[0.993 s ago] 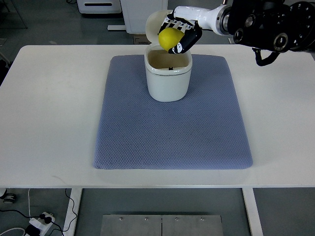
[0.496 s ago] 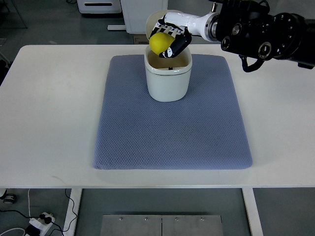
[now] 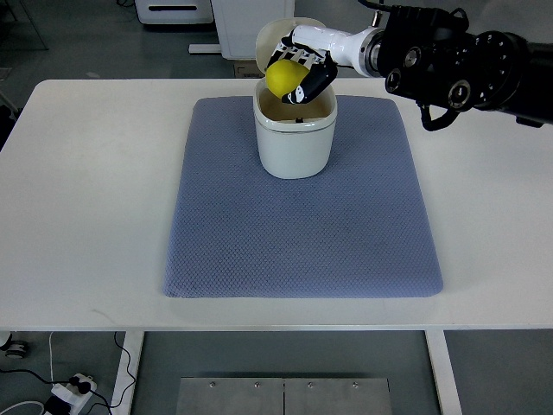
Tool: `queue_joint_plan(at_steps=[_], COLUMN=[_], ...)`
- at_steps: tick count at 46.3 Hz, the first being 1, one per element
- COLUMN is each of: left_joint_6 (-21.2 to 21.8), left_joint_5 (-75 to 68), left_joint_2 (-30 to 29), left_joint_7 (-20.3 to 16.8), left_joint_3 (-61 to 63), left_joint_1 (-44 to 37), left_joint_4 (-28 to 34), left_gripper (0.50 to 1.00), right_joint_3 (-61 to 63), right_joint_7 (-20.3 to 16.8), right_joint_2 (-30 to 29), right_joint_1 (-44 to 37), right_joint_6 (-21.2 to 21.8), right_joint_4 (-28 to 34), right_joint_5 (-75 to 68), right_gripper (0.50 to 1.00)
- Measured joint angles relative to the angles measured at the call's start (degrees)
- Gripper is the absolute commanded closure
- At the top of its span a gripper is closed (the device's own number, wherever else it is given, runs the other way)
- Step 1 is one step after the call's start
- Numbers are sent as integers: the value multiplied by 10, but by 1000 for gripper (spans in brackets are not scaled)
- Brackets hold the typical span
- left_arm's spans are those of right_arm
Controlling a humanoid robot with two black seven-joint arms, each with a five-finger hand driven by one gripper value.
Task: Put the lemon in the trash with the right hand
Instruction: 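Open the right hand fingers to drop the lemon into the bin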
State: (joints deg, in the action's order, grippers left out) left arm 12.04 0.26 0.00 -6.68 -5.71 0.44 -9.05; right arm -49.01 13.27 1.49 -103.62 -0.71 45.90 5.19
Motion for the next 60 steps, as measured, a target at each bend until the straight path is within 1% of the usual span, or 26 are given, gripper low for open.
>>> queue_joint_plan(at_steps=[4,6,13,19,23,24,27,30,38,44,60], left_joint_6=[0,0,0,0,0,0,0,0,0,0,0], left_joint_5=[0,0,0,0,0,0,0,0,0,0,0], left_joint_2=[0,0,0,0,0,0,0,0,0,0,0], left_joint_7=[0,0,0,0,0,0,0,0,0,0,0], left_joint_3=[0,0,0,0,0,0,0,0,0,0,0], left_joint_1=[0,0,0,0,0,0,0,0,0,0,0], left_joint_4=[0,0,0,0,0,0,0,0,0,0,0], left_gripper=[500,500,500,500,500,500,500,500,500,500,500], right_joint_3=[0,0,0,0,0,0,0,0,-1,-1,-1], right_joint_7=[0,0,0,0,-1,-1,-1,-1,-6,-9,-9], right_joint_2=[0,0,0,0,0,0,0,0,0,0,0], right_joint_1=[0,0,1,1,1,1,1,1,1,1,2], right_joint_6=[0,0,0,-1,-3,-3,-3,-3,-4,-4,-4], right_joint_4=[0,0,0,-1,-1,-1,-1,-1,-1,-1,-1], right_joint_5=[0,0,0,1,0,0,0,0,0,0,1], right_gripper=[965,946,921,867,854,829,800,743,735,712,714])
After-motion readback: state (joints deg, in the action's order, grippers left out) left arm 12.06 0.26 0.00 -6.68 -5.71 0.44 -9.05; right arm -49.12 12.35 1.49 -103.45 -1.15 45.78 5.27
